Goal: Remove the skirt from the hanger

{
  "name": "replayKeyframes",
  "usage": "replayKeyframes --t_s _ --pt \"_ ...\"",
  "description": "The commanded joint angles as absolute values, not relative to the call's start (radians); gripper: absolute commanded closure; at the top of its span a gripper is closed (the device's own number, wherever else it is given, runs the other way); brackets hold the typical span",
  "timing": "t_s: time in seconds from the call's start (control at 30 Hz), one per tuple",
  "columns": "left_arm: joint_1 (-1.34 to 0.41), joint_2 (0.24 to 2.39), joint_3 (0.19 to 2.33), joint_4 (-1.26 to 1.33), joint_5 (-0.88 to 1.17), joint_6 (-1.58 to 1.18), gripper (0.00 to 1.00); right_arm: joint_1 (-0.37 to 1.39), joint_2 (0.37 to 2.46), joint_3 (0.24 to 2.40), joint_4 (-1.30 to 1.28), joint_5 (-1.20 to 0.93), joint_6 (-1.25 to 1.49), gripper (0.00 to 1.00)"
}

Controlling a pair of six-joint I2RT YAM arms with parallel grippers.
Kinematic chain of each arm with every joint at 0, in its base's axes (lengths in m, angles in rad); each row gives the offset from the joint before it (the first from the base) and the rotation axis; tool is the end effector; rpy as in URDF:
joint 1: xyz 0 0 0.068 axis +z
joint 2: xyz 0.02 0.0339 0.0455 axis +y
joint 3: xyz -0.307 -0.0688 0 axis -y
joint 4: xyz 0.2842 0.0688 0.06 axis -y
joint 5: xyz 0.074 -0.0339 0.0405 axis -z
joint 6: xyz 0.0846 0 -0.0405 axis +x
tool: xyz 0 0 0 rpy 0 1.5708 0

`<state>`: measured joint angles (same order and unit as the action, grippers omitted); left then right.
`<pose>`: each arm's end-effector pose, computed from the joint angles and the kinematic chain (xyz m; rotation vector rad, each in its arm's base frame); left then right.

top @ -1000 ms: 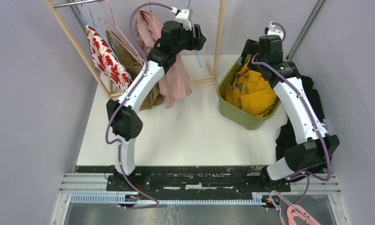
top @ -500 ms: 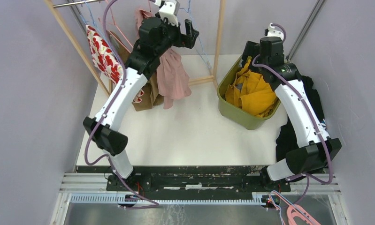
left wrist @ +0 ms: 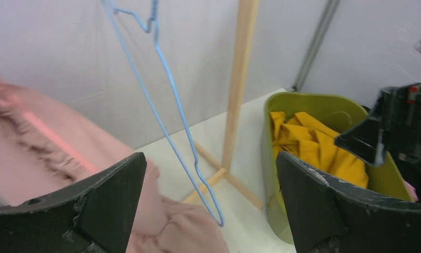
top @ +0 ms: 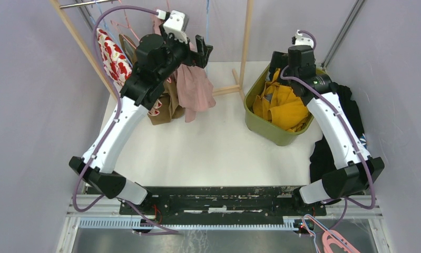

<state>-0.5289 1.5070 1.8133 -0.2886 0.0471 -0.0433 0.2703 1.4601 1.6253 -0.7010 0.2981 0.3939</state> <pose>0.3535 -0.2112 0.5656 0.4149 1.5180 -0.4875 0.3822 0.0801 0.4455 0.3051 2.0594 0.0905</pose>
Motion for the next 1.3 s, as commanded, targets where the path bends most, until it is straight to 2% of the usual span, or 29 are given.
replayKeyframes --t_s 0.0,0.17,0.8,0.87,0.97,1.03,1.1,1.27 --pt "-0.526 1.401 1.757 -0.215 -0.174 0.025 0.01 0.292 1.408 1.612 -0.707 0.350 0.363 0.00" --pt "-0.515 1.425 1.747 -0.216 -0.339 0.022 0.04 0.305 1.397 1.579 -0.697 0.323 0.362 0.00" --pt "-0.471 1.667 1.906 -0.177 -0.471 -0.038 0.20 0.319 1.393 1.546 -0.664 0.272 0.366 0.00" --pt "-0.463 1.676 1.897 -0.179 -0.474 -0.034 0.28 0.320 1.388 1.536 -0.662 0.273 0.364 0.01" --pt "-0.439 1.681 1.858 -0.178 -0.461 -0.037 0.47 0.319 1.382 1.526 -0.662 0.275 0.365 0.01" --pt "-0.414 1.681 1.816 -0.170 -0.439 -0.050 0.52 0.319 1.380 1.521 -0.663 0.273 0.364 0.00" --pt "-0.391 1.685 1.791 -0.160 -0.415 -0.058 0.62 0.319 1.379 1.518 -0.664 0.272 0.362 0.00" --pt "-0.344 1.700 1.778 -0.140 -0.362 -0.036 0.96 0.319 1.375 1.508 -0.661 0.266 0.367 0.00"
